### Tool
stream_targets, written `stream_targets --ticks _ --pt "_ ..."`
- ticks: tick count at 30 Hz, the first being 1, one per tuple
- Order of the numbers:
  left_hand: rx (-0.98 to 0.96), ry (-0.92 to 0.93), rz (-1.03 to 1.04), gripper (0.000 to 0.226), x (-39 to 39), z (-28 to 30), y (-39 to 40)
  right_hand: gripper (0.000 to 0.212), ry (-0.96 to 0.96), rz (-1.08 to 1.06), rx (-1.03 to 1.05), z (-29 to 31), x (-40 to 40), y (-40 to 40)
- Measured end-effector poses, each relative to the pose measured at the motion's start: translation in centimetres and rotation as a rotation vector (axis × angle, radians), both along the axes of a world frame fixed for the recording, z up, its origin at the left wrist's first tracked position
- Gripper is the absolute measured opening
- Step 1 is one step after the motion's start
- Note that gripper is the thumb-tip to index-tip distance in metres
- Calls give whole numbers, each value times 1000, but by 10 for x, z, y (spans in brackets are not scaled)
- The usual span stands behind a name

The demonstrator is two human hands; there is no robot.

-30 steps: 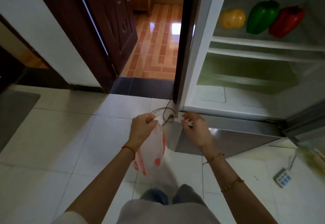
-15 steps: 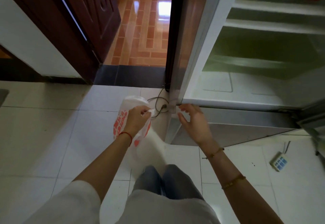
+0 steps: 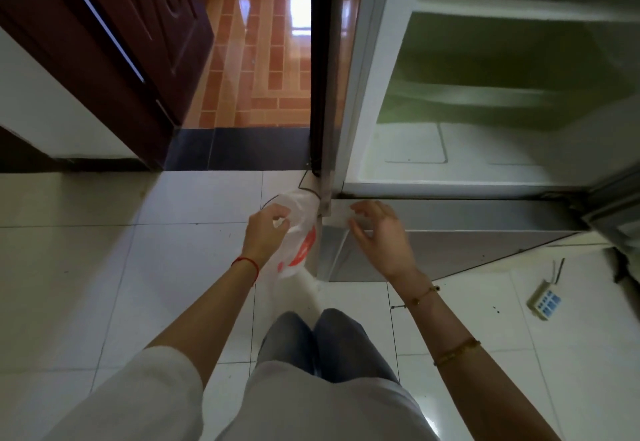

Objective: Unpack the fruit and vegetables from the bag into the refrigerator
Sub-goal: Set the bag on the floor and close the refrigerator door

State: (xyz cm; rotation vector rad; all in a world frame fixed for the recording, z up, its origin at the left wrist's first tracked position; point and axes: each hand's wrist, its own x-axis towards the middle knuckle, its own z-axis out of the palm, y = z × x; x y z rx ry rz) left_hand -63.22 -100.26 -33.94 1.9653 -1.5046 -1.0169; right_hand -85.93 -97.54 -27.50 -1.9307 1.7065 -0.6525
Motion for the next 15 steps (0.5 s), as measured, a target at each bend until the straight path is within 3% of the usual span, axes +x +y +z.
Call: stream_targets --ticks 10,15 --pt "-279 -110 -92 30 -22 163 32 28 -5 -36 -75 123 -32 10" --pt "-406 -219 -173 32 -34 204 54 32 36 -73 -126 157 -52 27"
